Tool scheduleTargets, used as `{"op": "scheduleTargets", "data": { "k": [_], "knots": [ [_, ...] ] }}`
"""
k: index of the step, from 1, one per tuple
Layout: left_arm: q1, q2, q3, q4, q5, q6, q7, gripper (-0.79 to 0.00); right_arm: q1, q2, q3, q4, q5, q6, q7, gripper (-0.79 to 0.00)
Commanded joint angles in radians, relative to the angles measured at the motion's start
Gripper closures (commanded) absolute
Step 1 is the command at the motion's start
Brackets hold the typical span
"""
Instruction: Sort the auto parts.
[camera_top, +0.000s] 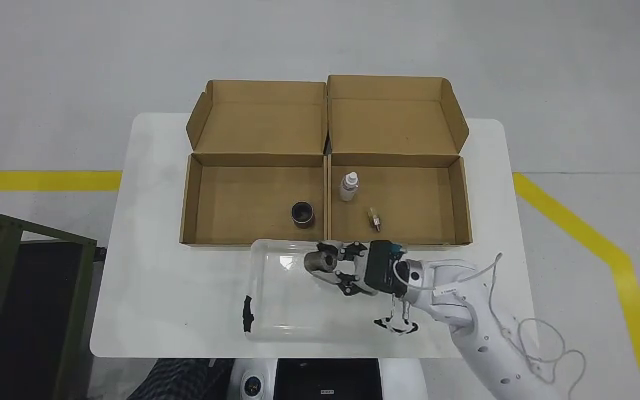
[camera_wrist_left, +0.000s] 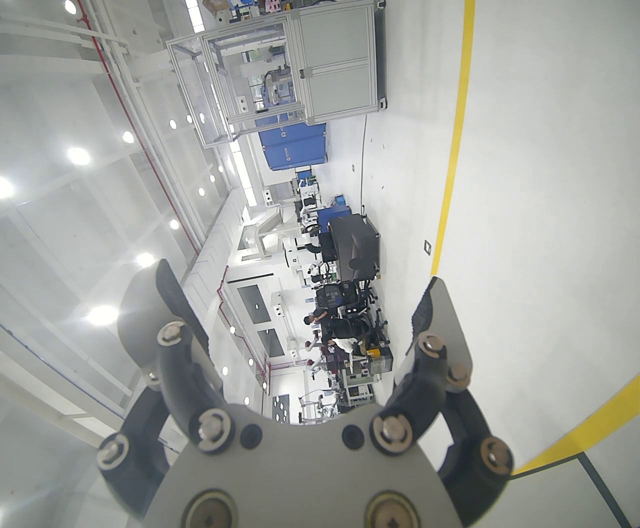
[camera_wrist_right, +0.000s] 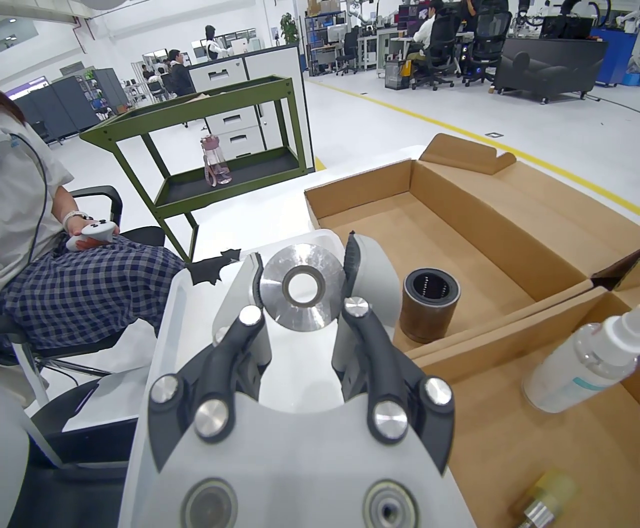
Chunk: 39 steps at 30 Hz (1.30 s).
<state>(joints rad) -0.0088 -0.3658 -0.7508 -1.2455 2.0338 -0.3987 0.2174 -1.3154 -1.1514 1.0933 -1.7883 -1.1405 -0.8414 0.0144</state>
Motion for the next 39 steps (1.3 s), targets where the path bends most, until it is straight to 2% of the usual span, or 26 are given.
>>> {"op": "scheduleTargets", "data": {
  "k": [1, 17, 30, 39],
  "knots": [
    [0.0, 0.0, 0.0, 0.0, 0.0, 0.0, 0.0, -0.785, 0.039, -0.006, -0.019, 0.019, 0.015, 0.018, 0.024, 0.0],
    [0.0, 0.0, 0.0, 0.0, 0.0, 0.0, 0.0, -0.785, 0.318, -0.068, -0.19, 0.136, 0.081, 0.213, 0.222, 0.0],
    [0.0, 0.0, 0.0, 0.0, 0.0, 0.0, 0.0, -0.785, 0.496, -0.127, -0.284, 0.33, 0.091, 0.335, 0.277, 0.0],
    [0.0, 0.0, 0.0, 0.0, 0.0, 0.0, 0.0, -0.785, 0.577, -0.161, -0.326, 0.424, 0.058, 0.415, 0.325, 0.0]
  ]
}}
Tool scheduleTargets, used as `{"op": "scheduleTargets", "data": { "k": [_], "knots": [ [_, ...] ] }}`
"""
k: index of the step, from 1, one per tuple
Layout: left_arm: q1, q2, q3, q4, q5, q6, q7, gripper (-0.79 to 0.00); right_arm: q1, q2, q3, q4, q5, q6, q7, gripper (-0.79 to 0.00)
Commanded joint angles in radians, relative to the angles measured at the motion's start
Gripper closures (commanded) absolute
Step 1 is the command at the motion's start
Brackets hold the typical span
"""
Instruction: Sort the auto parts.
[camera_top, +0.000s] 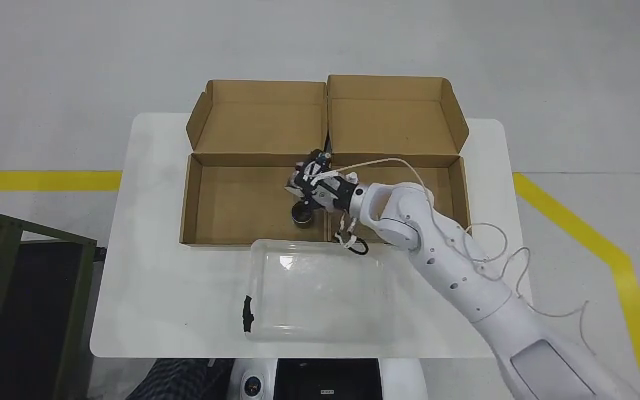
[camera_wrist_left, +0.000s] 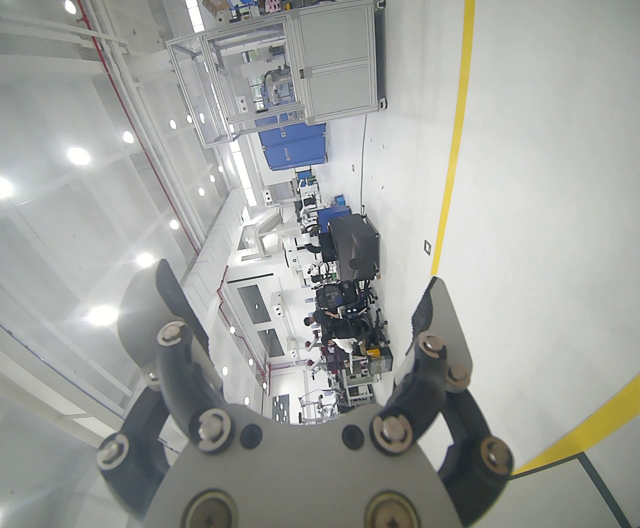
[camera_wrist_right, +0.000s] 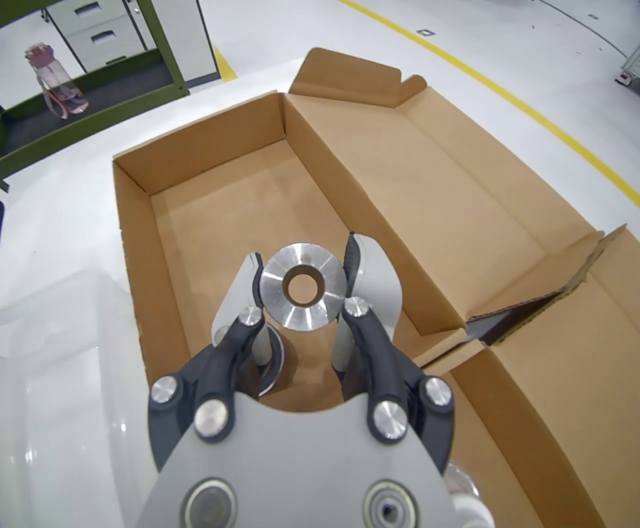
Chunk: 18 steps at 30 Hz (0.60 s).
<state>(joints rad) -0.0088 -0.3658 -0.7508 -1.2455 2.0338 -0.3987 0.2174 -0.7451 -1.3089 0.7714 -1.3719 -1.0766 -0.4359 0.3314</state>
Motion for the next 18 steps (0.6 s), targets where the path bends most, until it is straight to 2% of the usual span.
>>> {"op": "scheduleTargets", "data": {
  "k": [1, 8, 18],
  "knots": [
    [0.0, 0.0, 0.0, 0.0, 0.0, 0.0, 0.0, -0.785, 0.013, -0.006, -0.008, 0.015, -0.012, 0.018, 0.016, 0.0],
    [0.0, 0.0, 0.0, 0.0, 0.0, 0.0, 0.0, -0.785, 0.044, -0.027, -0.038, 0.052, -0.061, 0.074, 0.077, 0.0],
    [0.0, 0.0, 0.0, 0.0, 0.0, 0.0, 0.0, -0.785, 0.091, -0.058, -0.07, 0.114, -0.076, 0.094, 0.15, 0.0]
  ]
}}
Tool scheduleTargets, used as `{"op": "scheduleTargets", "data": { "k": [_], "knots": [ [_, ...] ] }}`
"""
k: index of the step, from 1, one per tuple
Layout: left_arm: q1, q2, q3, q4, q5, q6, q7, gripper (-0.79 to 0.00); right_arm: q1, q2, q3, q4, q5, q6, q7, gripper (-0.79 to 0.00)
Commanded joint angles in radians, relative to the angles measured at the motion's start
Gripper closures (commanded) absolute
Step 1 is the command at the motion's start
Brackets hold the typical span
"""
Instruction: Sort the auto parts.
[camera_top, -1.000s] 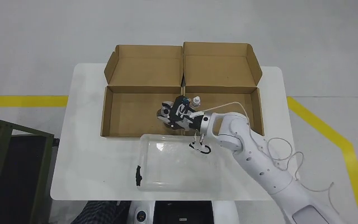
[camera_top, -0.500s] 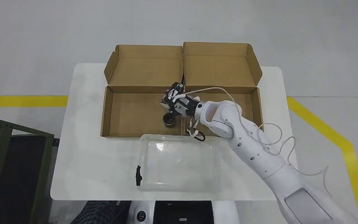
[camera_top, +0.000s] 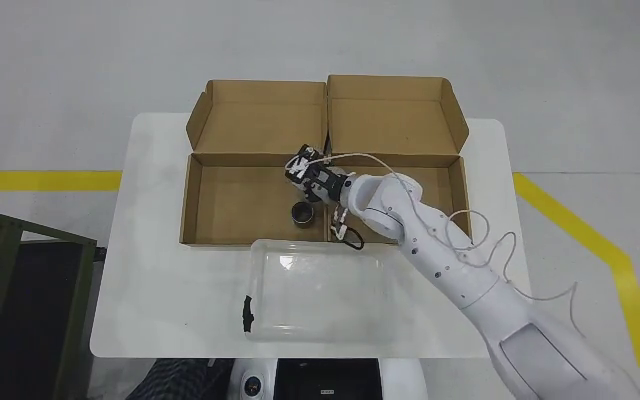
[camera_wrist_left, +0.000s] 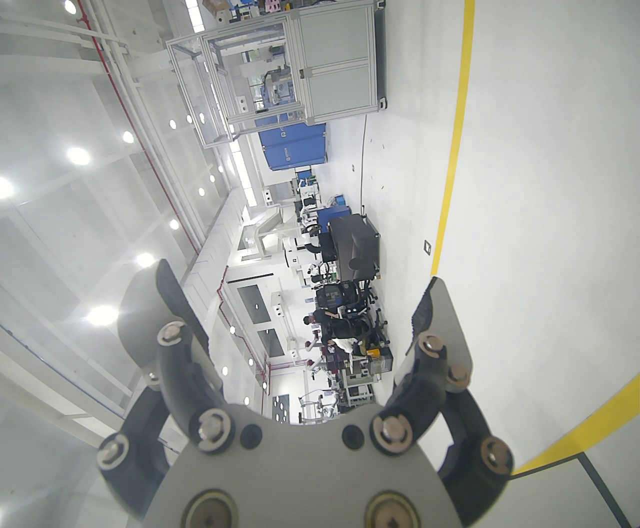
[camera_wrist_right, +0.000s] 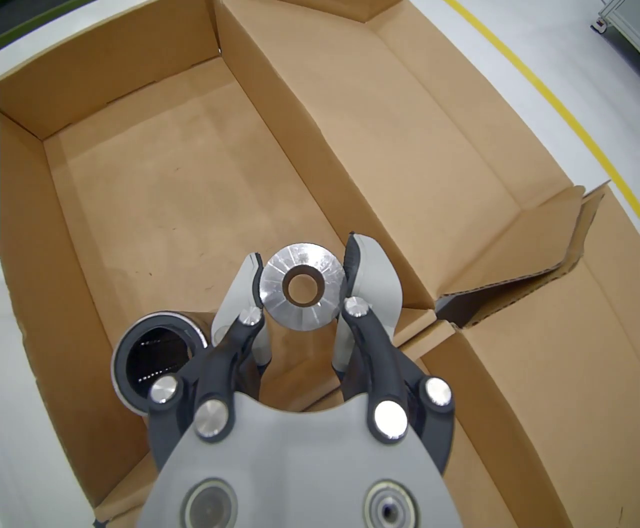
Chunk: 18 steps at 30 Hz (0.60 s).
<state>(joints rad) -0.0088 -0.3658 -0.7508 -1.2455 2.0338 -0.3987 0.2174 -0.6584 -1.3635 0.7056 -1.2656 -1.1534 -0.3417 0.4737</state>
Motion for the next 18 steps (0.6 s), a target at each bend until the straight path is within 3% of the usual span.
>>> {"op": "scheduleTargets", "data": {
  "k": [1, 6, 13, 18],
  "knots": [
    [0.0, 0.0, 0.0, 0.0, 0.0, 0.0, 0.0, -0.785, 0.01, -0.007, -0.008, 0.014, 0.001, -0.002, 0.015, 0.0],
    [0.0, 0.0, 0.0, 0.0, 0.0, 0.0, 0.0, -0.785, 0.03, -0.024, -0.027, 0.042, -0.008, 0.003, 0.043, -0.003],
    [0.0, 0.0, 0.0, 0.0, 0.0, 0.0, 0.0, -0.785, 0.048, -0.043, -0.039, 0.078, -0.012, 0.002, 0.061, -0.182],
    [0.0, 0.0, 0.0, 0.0, 0.0, 0.0, 0.0, -0.785, 0.05, -0.052, -0.041, 0.089, -0.019, -0.003, 0.064, -0.219]
  ]
}}
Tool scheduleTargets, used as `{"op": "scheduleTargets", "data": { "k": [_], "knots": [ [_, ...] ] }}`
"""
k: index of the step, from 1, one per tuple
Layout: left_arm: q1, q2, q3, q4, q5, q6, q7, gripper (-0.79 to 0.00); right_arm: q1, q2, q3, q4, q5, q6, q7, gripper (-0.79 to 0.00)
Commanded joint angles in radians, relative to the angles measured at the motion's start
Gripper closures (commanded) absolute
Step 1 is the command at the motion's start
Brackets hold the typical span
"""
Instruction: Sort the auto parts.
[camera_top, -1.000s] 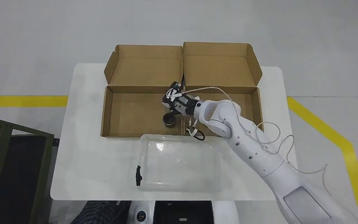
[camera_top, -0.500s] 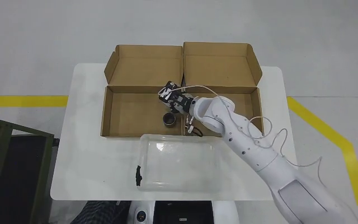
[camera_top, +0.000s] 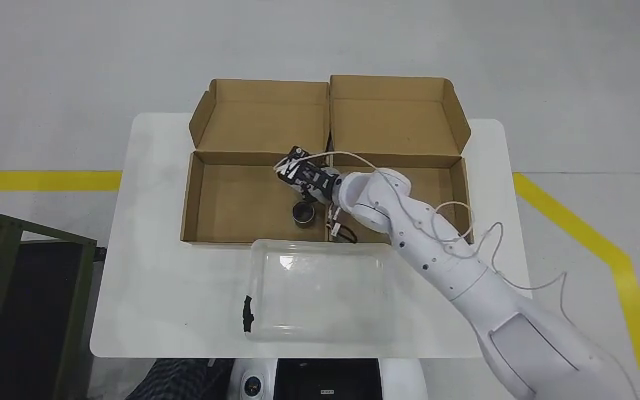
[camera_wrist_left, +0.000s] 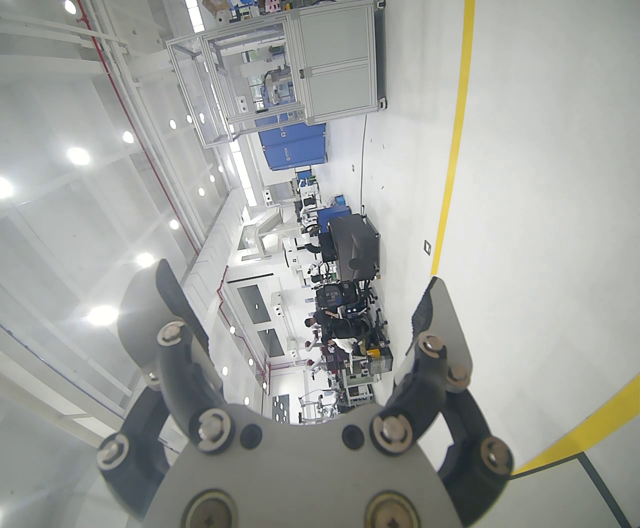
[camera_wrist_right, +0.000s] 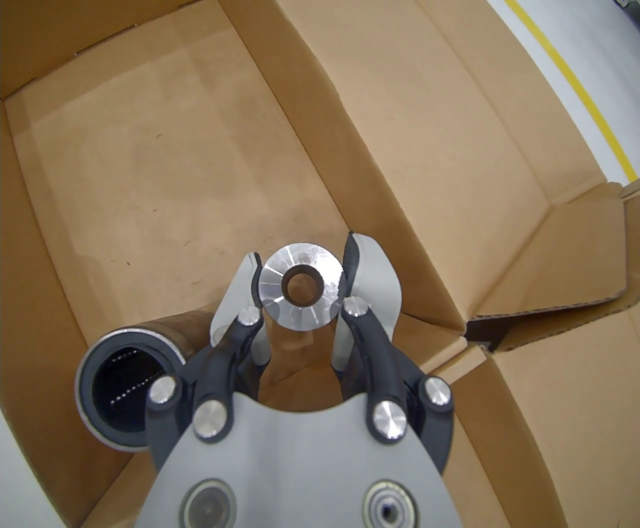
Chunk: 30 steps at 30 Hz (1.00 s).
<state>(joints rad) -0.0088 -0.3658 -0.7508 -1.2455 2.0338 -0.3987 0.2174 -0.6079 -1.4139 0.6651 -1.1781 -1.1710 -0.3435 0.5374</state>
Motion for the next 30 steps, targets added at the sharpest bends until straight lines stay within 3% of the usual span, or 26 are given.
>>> {"op": "scheduleTargets", "data": {
  "k": [1, 7, 15, 24, 30],
  "knots": [
    [0.0, 0.0, 0.0, 0.0, 0.0, 0.0, 0.0, -0.785, 0.0, -0.003, 0.0, 0.003, -0.002, -0.002, 0.001, -0.222],
    [0.0, 0.0, 0.0, 0.0, 0.0, 0.0, 0.0, -0.785, -0.003, -0.011, 0.001, -0.001, -0.012, -0.007, 0.006, -0.305],
    [0.0, 0.0, 0.0, 0.0, 0.0, 0.0, 0.0, -0.785, -0.024, -0.01, 0.022, -0.057, -0.05, -0.004, 0.006, -0.323],
    [0.0, 0.0, 0.0, 0.0, 0.0, 0.0, 0.0, -0.785, -0.13, 0.023, 0.094, -0.275, -0.137, -0.008, -0.003, -0.363],
    [0.0, 0.0, 0.0, 0.0, 0.0, 0.0, 0.0, -0.785, -0.277, 0.065, 0.203, -0.456, -0.192, -0.028, -0.066, -0.388]
  ]
}}
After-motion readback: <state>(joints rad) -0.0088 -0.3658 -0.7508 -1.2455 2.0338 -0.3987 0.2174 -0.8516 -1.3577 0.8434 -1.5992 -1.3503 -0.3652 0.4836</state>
